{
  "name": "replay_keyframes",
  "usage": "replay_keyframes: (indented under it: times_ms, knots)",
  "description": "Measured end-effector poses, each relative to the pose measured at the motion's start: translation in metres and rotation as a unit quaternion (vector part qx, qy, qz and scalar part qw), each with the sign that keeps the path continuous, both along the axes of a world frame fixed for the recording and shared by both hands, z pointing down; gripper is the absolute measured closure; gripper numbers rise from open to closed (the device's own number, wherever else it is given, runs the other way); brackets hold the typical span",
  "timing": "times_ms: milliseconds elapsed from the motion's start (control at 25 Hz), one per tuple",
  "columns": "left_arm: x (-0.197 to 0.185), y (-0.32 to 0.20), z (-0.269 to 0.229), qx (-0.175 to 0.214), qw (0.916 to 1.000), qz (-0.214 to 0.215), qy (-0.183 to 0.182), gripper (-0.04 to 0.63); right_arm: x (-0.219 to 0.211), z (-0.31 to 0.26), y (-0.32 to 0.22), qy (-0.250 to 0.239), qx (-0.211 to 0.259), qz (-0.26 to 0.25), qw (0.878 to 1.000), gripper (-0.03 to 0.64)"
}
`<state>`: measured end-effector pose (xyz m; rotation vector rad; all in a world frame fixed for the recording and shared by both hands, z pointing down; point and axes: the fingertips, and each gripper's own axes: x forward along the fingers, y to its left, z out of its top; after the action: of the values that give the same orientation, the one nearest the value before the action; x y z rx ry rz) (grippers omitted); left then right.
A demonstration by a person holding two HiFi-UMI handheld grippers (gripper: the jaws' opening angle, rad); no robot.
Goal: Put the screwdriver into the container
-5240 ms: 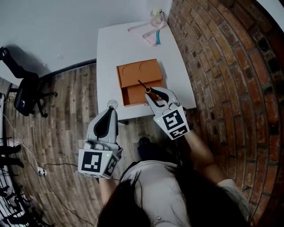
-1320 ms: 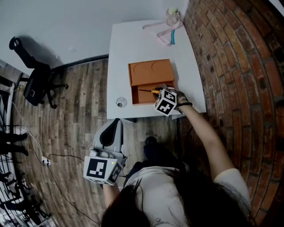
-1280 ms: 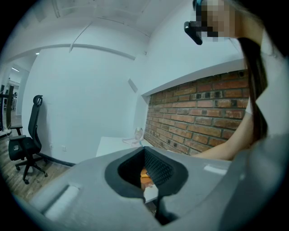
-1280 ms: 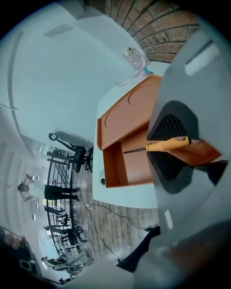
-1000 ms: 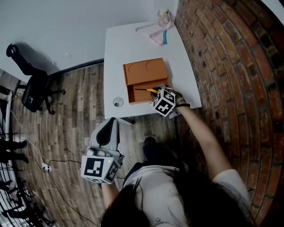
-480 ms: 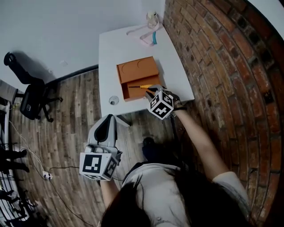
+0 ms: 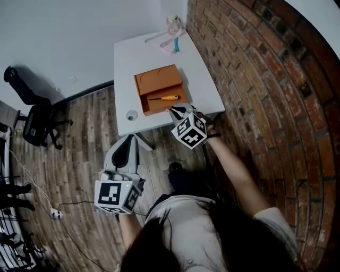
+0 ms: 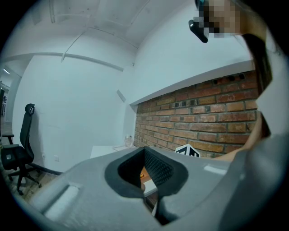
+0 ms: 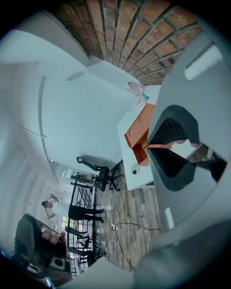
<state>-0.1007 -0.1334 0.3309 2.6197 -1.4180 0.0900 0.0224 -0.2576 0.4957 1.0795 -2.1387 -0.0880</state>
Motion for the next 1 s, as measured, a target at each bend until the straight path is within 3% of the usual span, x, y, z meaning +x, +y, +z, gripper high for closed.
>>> replay_keyframes:
  times_ms: [640, 1000]
  knots:
    - [-0.004, 0.066, -0.006, 0.012, 0.9999, 0.011, -0.004, 0.595, -0.001, -0.055, 0.094, -0.085, 0.046, 0.044, 0.994, 0.610]
    - [-0.004, 0.098, -0.008, 0.022, 0.9997, 0.014, -0.002, 0.595, -0.002, -0.085, 0.140, -0.146, 0.071, 0.057, 0.985, 0.611]
